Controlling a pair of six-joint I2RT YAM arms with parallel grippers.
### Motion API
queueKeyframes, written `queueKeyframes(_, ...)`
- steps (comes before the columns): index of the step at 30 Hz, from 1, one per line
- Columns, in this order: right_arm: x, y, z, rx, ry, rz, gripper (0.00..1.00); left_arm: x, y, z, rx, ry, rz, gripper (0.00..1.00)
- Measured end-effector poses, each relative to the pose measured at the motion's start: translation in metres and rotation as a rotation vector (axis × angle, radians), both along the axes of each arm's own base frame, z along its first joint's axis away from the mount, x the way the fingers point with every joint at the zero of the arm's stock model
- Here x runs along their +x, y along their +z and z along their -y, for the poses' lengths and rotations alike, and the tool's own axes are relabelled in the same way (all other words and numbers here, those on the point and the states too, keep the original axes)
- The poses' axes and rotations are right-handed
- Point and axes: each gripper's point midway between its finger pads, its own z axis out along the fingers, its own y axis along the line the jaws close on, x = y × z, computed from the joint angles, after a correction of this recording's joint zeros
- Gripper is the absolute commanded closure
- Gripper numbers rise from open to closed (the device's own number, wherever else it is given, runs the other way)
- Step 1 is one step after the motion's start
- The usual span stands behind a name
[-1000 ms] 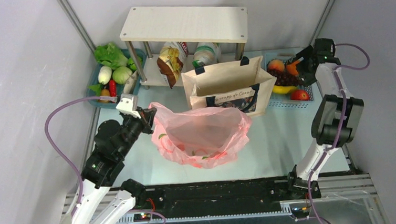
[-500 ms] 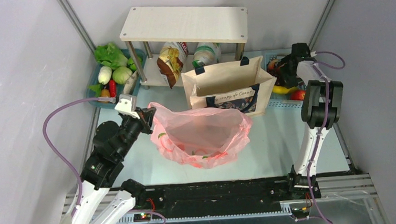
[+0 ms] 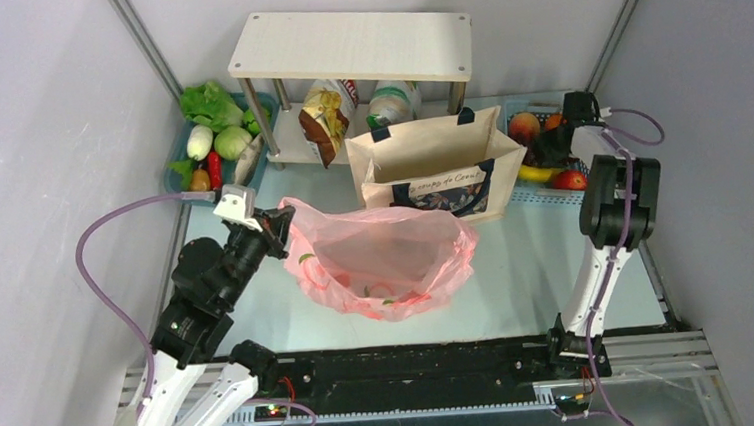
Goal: Place the mixed food into the grocery bags and tie them
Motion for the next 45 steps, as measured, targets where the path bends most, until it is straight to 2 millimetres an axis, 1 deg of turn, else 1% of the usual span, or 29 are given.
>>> queueKeyframes(2, -0.017, 0.009, 0.002, -0.003, -0.004, 0.012, 0.88, -0.002, 0.001, -0.001, -0.004, -0.002, 0.007, 1.00)
queueKeyframes(3, -0.025, 0.017, 0.002, -0.006, -0.005, 0.021, 0.88, -0.003, 0.001, -0.001, -0.005, -0.004, 0.010, 1.00)
queueKeyframes(5, -0.033, 0.037, 0.004, -0.025, 0.002, 0.052, 0.89, -0.004, 0.002, 0.000, -0.008, -0.011, 0.013, 1.00)
queueKeyframes(7, -0.033, 0.069, 0.003, -0.047, 0.019, 0.117, 0.89, -0.005, 0.002, 0.001, -0.009, -0.016, 0.014, 1.00)
queueKeyframes(9, -0.033, 0.102, -0.003, -0.065, 0.050, 0.195, 0.89, -0.005, 0.002, 0.001, -0.010, -0.018, 0.015, 1.00)
queueKeyframes(11, -0.037, 0.138, -0.013, -0.081, 0.086, 0.277, 0.90, -0.006, 0.003, 0.001, -0.013, -0.019, 0.019, 1.00)
queueKeyframes(14, -0.050, 0.187, -0.029, -0.106, 0.146, 0.386, 0.90, -0.008, 0.006, 0.000, -0.022, -0.020, 0.028, 1.00)
queueKeyframes(17, -0.067, 0.228, -0.047, -0.129, 0.216, 0.476, 0.89, -0.009, 0.008, 0.001, -0.028, -0.026, 0.032, 1.00)
queueKeyframes(19, -0.083, 0.257, -0.062, -0.147, 0.268, 0.542, 0.88, -0.010, 0.008, 0.001, -0.029, -0.031, 0.033, 1.00)
queueKeyframes(21, -0.104, 0.287, -0.082, -0.169, 0.331, 0.620, 0.87, -0.011, 0.008, 0.002, -0.030, -0.037, 0.034, 1.00)
queueKeyframes(22, -0.116, 0.302, -0.095, -0.179, 0.371, 0.660, 0.87, -0.011, 0.008, 0.002, -0.032, -0.040, 0.036, 1.00)
queueKeyframes(25, -0.158, 0.350, -0.144, -0.204, 0.531, 0.808, 0.87, -0.015, 0.010, 0.003, -0.040, -0.050, 0.043, 1.00)
queueKeyframes(26, -0.178, 0.367, -0.166, -0.209, 0.609, 0.871, 0.91, -0.016, 0.011, 0.003, -0.045, -0.053, 0.045, 1.00)
queueKeyframes(27, -0.193, 0.379, -0.180, -0.215, 0.663, 0.920, 0.92, -0.017, 0.012, 0.003, -0.049, -0.055, 0.048, 1.00)
queueKeyframes(28, -0.212, 0.393, -0.199, -0.215, 0.739, 0.980, 0.93, -0.018, 0.013, 0.003, -0.052, -0.057, 0.053, 1.00)
queueKeyframes(30, -0.249, 0.414, -0.230, -0.217, 0.877, 1.091, 0.93, -0.020, 0.015, 0.001, -0.056, -0.055, 0.062, 1.00)
queueKeyframes(31, -0.261, 0.419, -0.241, -0.215, 0.927, 1.126, 0.93, -0.020, 0.016, 0.000, -0.058, -0.049, 0.066, 1.00)
queueKeyframes(34, -0.293, 0.428, -0.274, -0.221, 1.084, 1.219, 1.00, -0.020, 0.017, -0.002, -0.059, -0.040, 0.068, 1.00)
queueKeyframes(37, -0.323, 0.426, -0.312, -0.238, 1.257, 1.293, 1.00, -0.019, 0.016, -0.001, -0.058, -0.040, 0.067, 1.00)
queueKeyframes(38, -0.333, 0.421, -0.328, -0.251, 1.326, 1.313, 1.00, -0.019, 0.016, -0.001, -0.057, -0.040, 0.065, 1.00)
queueKeyframes(39, -0.345, 0.411, -0.349, -0.266, 1.411, 1.323, 1.00, -0.019, 0.015, -0.001, -0.056, -0.041, 0.064, 1.00)
queueKeyframes(41, -0.358, 0.395, -0.373, -0.304, 1.516, 1.329, 1.00, -0.018, 0.014, -0.001, -0.054, -0.041, 0.059, 1.00)
queueKeyframes(43, -0.373, 0.372, -0.400, -0.385, 1.634, 1.329, 1.00, -0.017, 0.013, 0.000, -0.052, -0.041, 0.054, 1.00)
queueKeyframes(45, -0.382, 0.349, -0.419, -0.486, 1.726, 1.316, 1.00, -0.017, 0.012, 0.000, -0.050, -0.040, 0.052, 1.00)
